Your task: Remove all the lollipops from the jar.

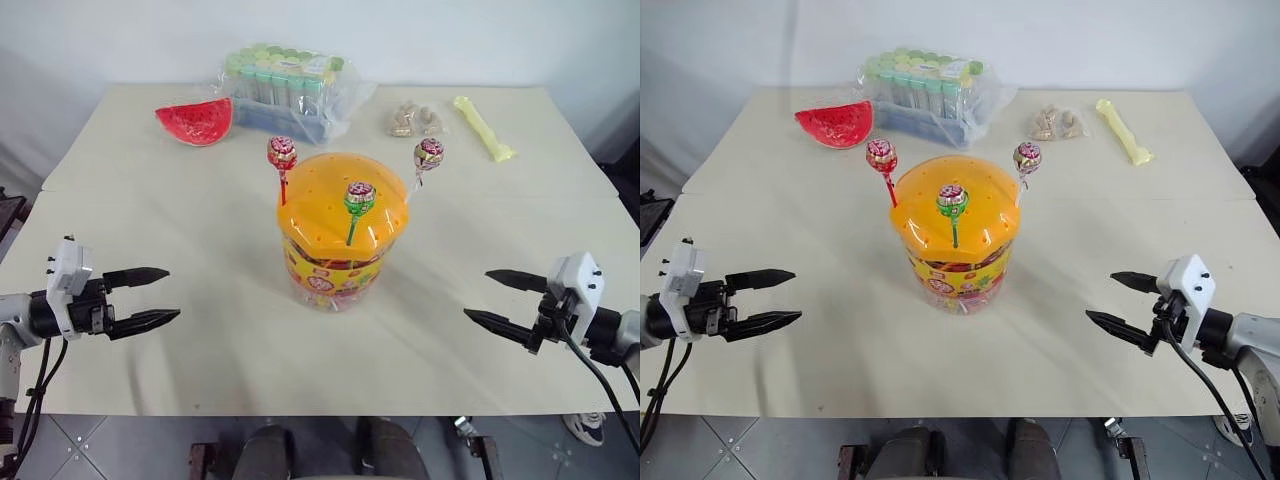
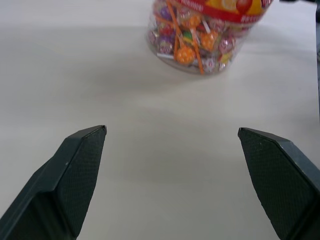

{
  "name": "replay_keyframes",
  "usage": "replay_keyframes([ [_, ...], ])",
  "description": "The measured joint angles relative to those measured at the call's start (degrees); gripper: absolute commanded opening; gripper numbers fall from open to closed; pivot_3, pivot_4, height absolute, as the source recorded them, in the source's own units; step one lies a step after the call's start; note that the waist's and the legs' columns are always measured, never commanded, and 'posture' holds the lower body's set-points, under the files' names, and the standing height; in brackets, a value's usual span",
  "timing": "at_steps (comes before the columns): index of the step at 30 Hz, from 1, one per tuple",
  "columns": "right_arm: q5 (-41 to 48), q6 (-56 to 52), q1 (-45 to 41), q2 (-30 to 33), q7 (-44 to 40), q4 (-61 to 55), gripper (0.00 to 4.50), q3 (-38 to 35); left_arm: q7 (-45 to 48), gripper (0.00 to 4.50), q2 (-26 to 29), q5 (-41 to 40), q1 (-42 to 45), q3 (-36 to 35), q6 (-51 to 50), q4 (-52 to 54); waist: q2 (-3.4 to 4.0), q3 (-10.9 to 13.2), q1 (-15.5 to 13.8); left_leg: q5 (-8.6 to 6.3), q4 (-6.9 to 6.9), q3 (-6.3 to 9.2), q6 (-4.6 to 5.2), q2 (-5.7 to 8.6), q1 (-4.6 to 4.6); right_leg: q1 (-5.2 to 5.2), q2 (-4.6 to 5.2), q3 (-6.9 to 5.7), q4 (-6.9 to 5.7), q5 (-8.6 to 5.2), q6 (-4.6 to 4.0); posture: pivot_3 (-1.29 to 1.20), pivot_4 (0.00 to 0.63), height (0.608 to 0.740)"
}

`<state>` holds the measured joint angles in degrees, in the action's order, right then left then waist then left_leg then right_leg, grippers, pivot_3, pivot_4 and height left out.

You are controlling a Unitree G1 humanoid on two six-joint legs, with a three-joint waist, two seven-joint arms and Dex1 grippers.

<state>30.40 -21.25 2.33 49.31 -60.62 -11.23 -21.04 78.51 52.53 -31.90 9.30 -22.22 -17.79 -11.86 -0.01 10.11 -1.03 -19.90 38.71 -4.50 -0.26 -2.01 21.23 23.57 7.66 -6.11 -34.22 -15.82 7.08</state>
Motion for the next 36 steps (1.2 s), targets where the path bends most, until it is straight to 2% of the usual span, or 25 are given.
replay_keyframes([
  [5, 0.0, -0.1, -1.0, 0.0, 0.0, 0.0, 4.48, 0.2, -2.8, 4.50, 0.0, -0.4, 1.3, -0.2, -1.8, 0.2, 0.00, 0.0, 0.0, -0.05, 0.24, 0.00, 0.03, -0.01, 0.00, 0.00, 0.00, 0.06, -0.20, 0.00, 0.00, 0.00, 0.150, 0.740],
  [12, 0.2, -0.2, -1.5, 0.0, -0.2, 0.0, 4.48, 0.4, -4.7, 4.50, 0.3, -0.9, -1.2, -1.6, -5.9, 4.6, 0.00, 0.0, 0.0, -0.06, 0.29, -0.01, 0.03, -0.03, 0.00, 0.00, -0.01, 0.10, -0.25, 0.00, 0.00, 0.00, 0.150, 0.740],
  [17, 2.3, -1.7, -1.9, 0.7, -1.2, -0.5, 4.48, 0.2, -3.7, 4.50, 3.7, -5.2, -0.3, -5.8, -10.1, 7.2, -0.06, 0.0, -0.1, -0.07, 0.33, -0.01, 0.03, -0.04, 0.00, 0.00, 0.00, 0.12, -0.28, 0.00, 0.00, 0.00, 0.150, 0.740],
  [21, 4.5, -2.7, -3.3, 1.3, -2.2, -2.9, 4.48, -0.1, -3.3, 4.50, 4.4, -6.2, 4.9, -5.7, -9.9, 9.4, -0.06, 0.0, -0.3, -0.07, 0.36, 0.00, 0.03, -0.03, -0.01, -0.01, 0.00, 0.13, -0.31, 0.00, 0.00, 0.00, 0.150, 0.740],
  [28, 13.3, -7.0, -8.1, 1.3, 0.2, -10.8, 4.48, -2.1, -1.4, 4.50, 3.7, -9.1, 20.3, 1.9, -11.1, 11.7, -0.10, 0.1, -0.3, -0.07, 0.40, -0.01, 0.03, -0.02, 0.01, 0.01, -0.05, 0.14, -0.38, 0.00, 0.00, 0.00, 0.150, 0.740],
  [31, 16.0, -8.6, -8.1, 1.3, 1.5, -12.8, 4.48, -2.9, -0.4, 4.50, 2.8, -9.3, 23.9, 4.3, -11.1, 11.2, -0.10, 0.1, -0.3, -0.07, 0.41, -0.03, 0.03, 0.00, 0.02, 0.01, -0.06, 0.17, -0.37, 0.00, 0.00, 0.00, 0.150, 0.740],
  [33, 18.4, -10.0, -8.0, 1.2, 2.9, -14.5, 4.48, -4.2, 1.4, 4.50, 0.5, -9.2, 28.4, 7.7, -10.9, 9.3, -0.13, 0.1, -0.5, -0.06, 0.48, -0.02, 0.03, 0.01, 0.04, 0.00, -0.07, 0.16, -0.40, 0.01, 0.01, 0.00, 0.150, 0.740],
  [36, 22.3, -11.4, -6.5, 0.9, 5.8, -19.7, 4.48, -6.5, 4.6, 4.50, -6.0, -8.3, 37.3, 12.9, -9.0, 4.0, -0.20, 0.1, -1.1, -0.06, 0.58, 0.04, 0.04, 0.04, 0.04, -0.07, -0.08, 0.16, -0.43, 0.03, 0.04, 0.00, 0.150, 0.740],
])
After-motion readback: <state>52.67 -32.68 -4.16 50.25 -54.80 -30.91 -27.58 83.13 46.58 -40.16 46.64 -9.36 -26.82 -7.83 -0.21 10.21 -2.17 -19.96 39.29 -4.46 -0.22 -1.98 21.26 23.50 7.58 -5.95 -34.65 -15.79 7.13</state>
